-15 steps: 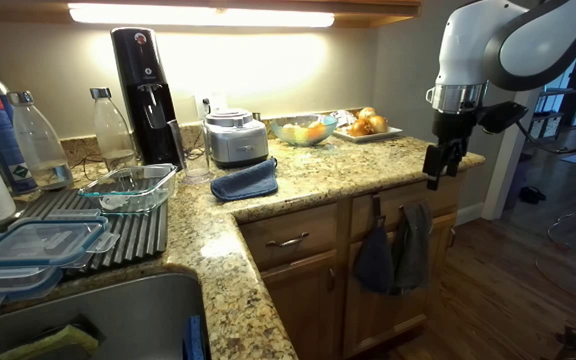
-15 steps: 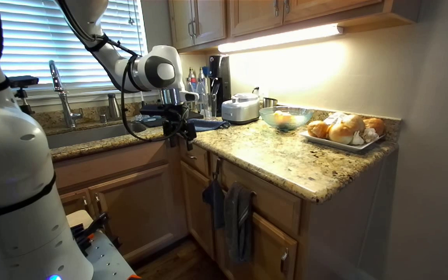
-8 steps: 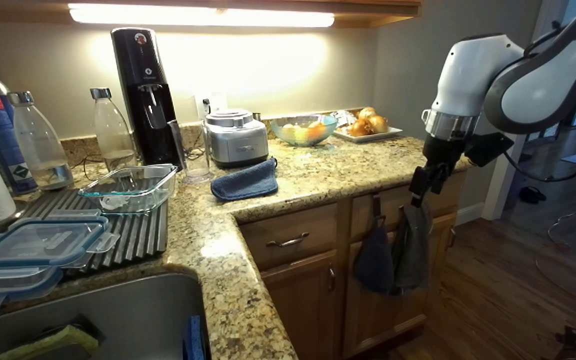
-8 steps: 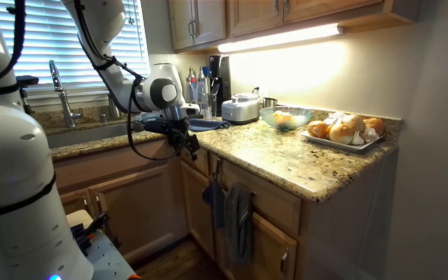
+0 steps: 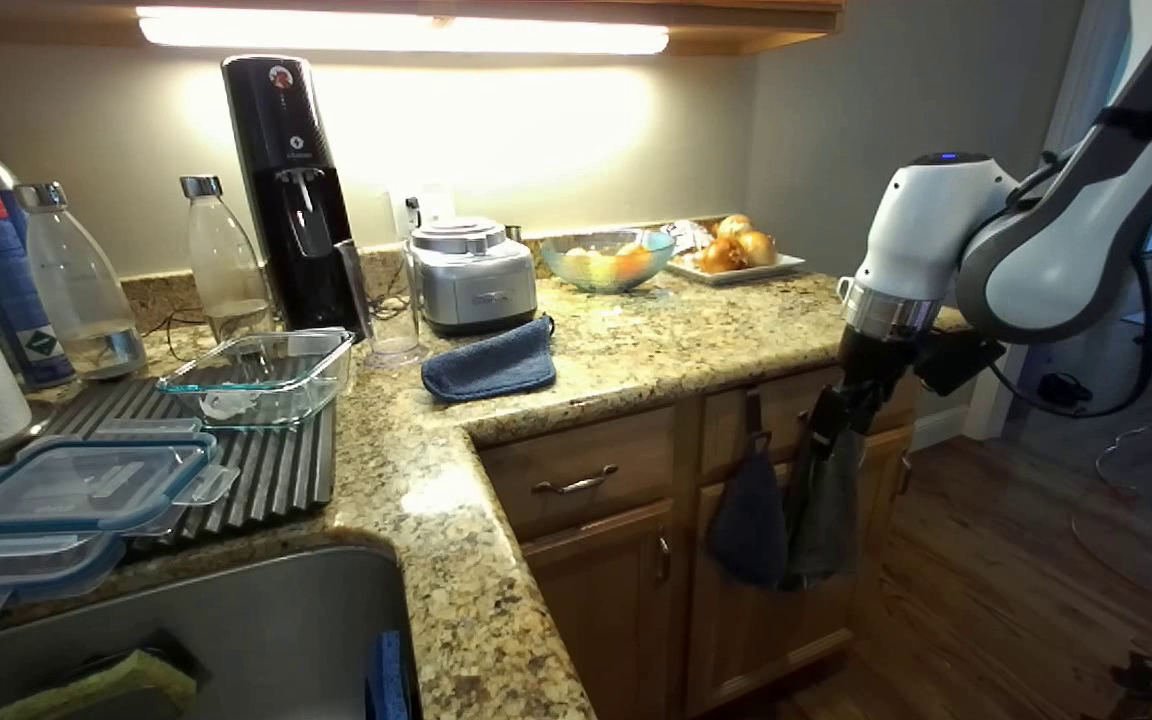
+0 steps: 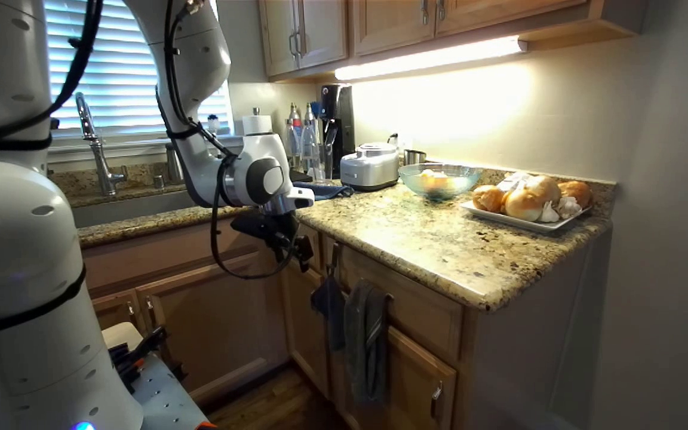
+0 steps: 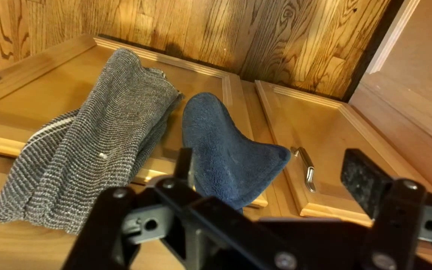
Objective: Take the left blue towel from the hanger and put it on the counter top
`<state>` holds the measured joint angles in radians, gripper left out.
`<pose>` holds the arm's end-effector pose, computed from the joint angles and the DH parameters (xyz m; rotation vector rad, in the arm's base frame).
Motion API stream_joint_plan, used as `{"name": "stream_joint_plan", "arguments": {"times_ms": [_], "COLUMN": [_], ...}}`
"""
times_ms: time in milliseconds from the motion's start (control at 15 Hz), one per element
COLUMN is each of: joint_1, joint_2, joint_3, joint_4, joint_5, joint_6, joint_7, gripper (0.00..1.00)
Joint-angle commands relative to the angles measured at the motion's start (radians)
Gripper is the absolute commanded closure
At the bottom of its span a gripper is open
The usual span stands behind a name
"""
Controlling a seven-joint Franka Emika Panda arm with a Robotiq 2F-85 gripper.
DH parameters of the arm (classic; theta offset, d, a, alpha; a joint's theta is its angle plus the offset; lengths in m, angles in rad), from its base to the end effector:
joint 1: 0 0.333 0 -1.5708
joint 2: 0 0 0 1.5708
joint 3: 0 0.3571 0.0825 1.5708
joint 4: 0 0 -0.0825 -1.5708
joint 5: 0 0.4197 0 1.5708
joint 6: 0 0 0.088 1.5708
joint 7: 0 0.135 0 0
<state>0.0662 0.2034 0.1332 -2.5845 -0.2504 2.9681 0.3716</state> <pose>0.4717 0.1141 0.1845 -3.1120 -0.1017 -0.2924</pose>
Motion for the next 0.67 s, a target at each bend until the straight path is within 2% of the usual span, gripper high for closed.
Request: {"name": "stream_joint_plan", "arguments": {"times_ms": [0, 200, 267, 333, 600], "joint_1": [0.039, 0.076, 0.081, 0.050, 0.059], "joint_2": [0.095, 0.165, 0.172, 0.149, 0.179], "joint_3": [-0.071, -0.124, -0.128, -0.095, -0.105], "joint_4": [0.025, 0.053, 0.058, 0.046, 0.067], "joint_5": [-0.072, -0.067, -0.052, -0.043, -0.043], "joint_6": [0.121, 0.181, 0.171, 0.149, 0.150], "joint_7": [0.046, 0.036, 0.034, 0.004, 0.004], "gripper": [0.00, 0.00, 0.00, 0.00, 0.00]}}
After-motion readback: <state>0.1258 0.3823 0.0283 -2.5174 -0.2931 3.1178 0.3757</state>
